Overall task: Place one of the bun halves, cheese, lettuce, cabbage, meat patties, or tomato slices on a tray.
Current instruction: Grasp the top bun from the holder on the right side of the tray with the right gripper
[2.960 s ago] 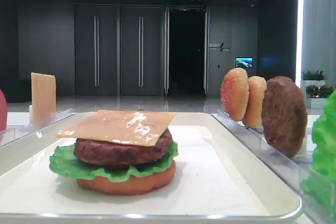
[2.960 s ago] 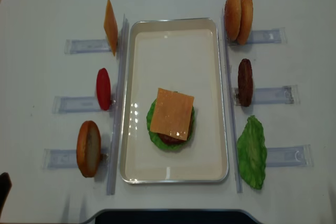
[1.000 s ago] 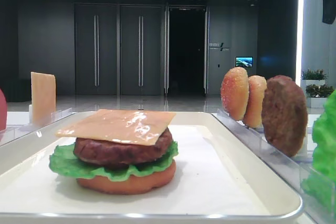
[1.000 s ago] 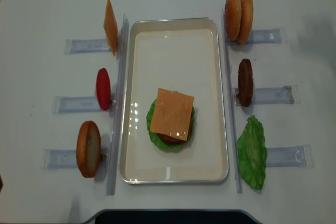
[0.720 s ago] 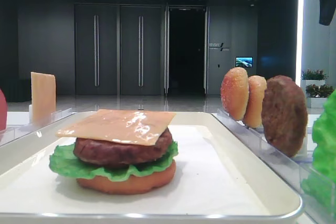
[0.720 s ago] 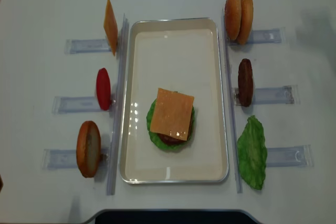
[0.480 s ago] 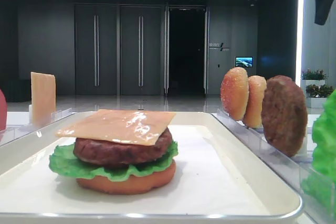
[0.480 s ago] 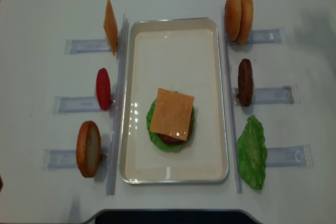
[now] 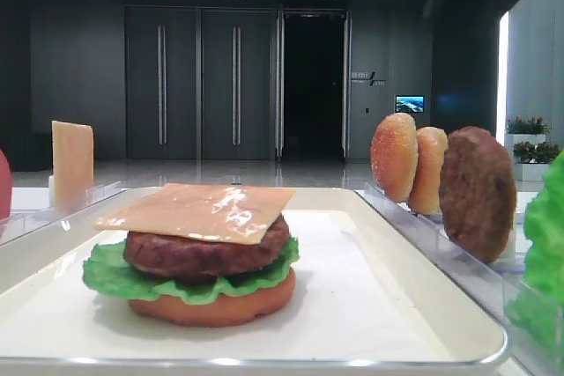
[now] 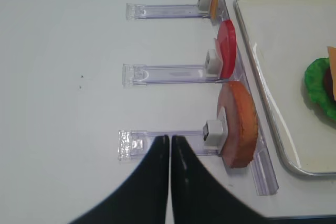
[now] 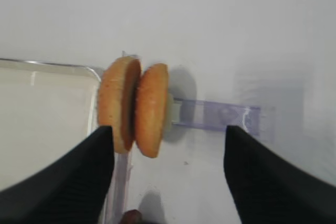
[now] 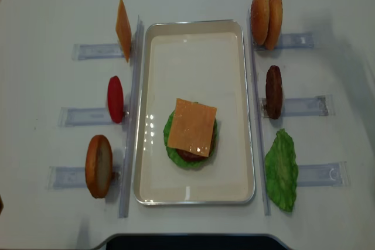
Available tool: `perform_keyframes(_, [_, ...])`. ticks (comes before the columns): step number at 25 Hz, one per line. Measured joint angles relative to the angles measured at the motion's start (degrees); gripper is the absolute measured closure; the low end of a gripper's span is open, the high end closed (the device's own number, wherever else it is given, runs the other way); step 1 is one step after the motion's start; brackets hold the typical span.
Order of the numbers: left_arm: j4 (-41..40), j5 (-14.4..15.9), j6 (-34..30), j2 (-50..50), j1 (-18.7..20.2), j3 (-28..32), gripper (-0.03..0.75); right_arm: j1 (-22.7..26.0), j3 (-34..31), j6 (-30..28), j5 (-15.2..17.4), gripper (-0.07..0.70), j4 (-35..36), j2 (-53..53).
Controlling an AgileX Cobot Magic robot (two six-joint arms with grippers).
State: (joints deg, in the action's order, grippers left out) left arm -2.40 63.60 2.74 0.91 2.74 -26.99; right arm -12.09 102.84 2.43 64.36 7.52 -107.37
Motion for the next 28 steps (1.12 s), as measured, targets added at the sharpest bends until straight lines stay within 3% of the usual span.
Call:
perform_keyframes(7, [0.0, 0.0, 0.0, 0.0, 0.0, 0.0, 0.715, -5.9, 0.0, 2.7, -4.9, 0.171, 0.3, 0.0])
perform_keyframes(28, [0.0, 0.0, 0.0, 0.0, 0.0, 0.0, 0.715, -8.6, 0.0, 4.2, -6.7, 0.171, 4.1, -6.6])
